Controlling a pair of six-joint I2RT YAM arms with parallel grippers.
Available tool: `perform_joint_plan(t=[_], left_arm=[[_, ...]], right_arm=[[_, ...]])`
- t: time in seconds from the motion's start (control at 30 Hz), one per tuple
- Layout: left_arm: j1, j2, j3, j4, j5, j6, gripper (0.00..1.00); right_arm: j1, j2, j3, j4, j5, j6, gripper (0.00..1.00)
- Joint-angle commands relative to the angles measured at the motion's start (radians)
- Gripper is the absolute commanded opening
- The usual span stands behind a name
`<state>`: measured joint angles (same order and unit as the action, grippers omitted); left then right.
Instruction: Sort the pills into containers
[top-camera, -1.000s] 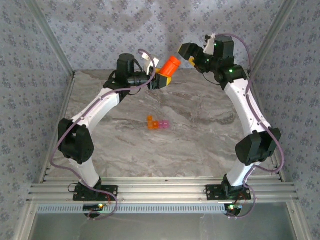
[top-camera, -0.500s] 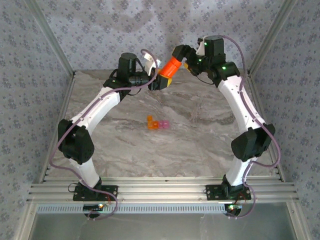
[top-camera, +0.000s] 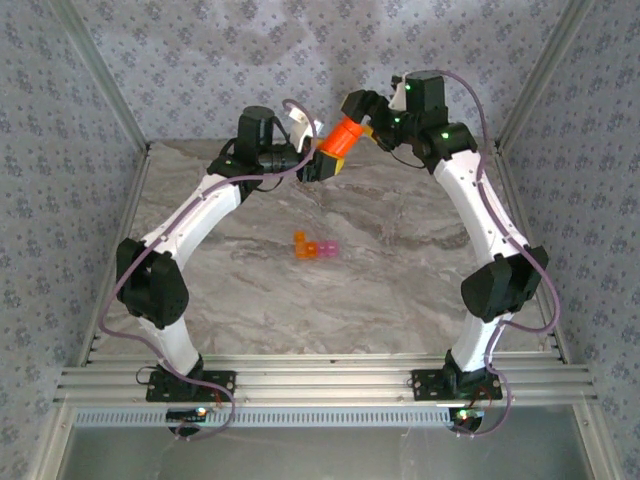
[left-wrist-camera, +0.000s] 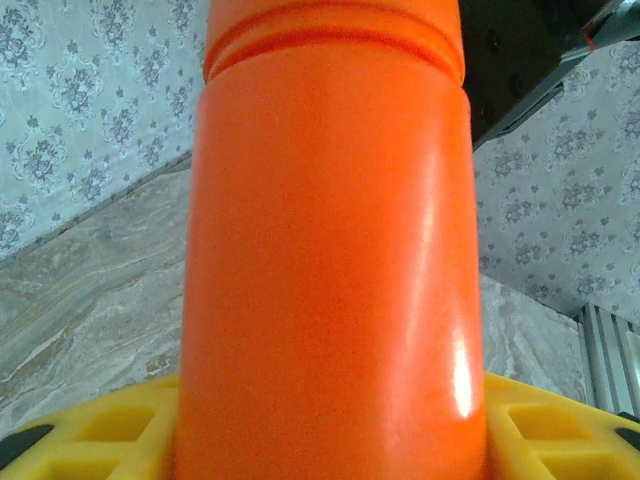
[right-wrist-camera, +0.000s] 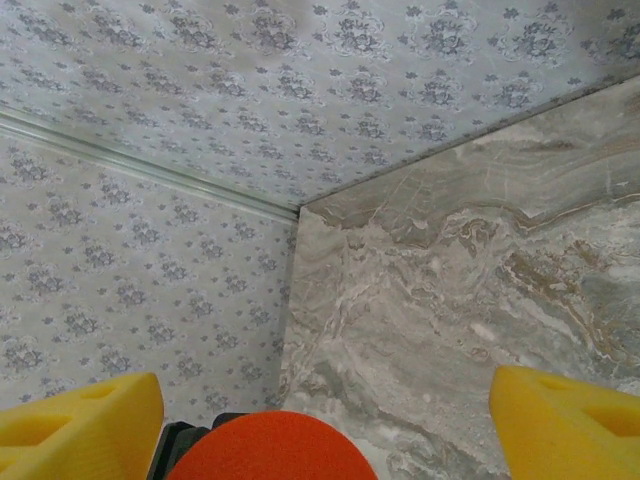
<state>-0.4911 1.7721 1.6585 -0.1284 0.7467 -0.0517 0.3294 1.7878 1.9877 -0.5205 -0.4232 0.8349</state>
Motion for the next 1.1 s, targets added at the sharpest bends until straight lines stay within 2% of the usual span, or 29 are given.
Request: perform_joint_plan(t=[0.0,0.17,0.43,0.63,0.77,0.87,1.0,1.07], left_arm=[[-0.013,0.012,0.044,0.030,0.014,0.019,0.00],[-0.015,0.012,0.046,0.030,0.013,0.019,0.00],[-0.015,0.010,0.046,0.032,0.012,0.017,0.00],[-0.012,0.009,0.042,0.058,0.015,-0.010,0.00],[0.004,0.006,0.029,0.124,0.051,-0.080,0.00],[0.018,0.006,0.023,0.185,0.104,-0.146,0.00],[0.038,0.011,0.006,0.331,0.197,-0.311,0.00],[0.043,0.010,-0.012,0.408,0.218,-0.380,0.00]], right_arm=[[0.014,-0.002,0.033,0.006,-0.030,0.019,0.86],[0.014,-0.008,0.031,0.010,-0.034,0.022,0.80],[0.015,-0.020,0.011,0.013,-0.041,0.021,0.56],[0.009,-0.027,-0.005,0.013,-0.060,0.004,0.45],[-0.021,-0.030,-0.031,0.056,-0.109,-0.038,0.42],[-0.059,-0.033,-0.067,0.152,-0.183,-0.114,0.41],[-0.083,-0.035,-0.113,0.335,-0.297,-0.183,0.41],[-0.082,-0.026,-0.104,0.368,-0.331,-0.223,0.41]])
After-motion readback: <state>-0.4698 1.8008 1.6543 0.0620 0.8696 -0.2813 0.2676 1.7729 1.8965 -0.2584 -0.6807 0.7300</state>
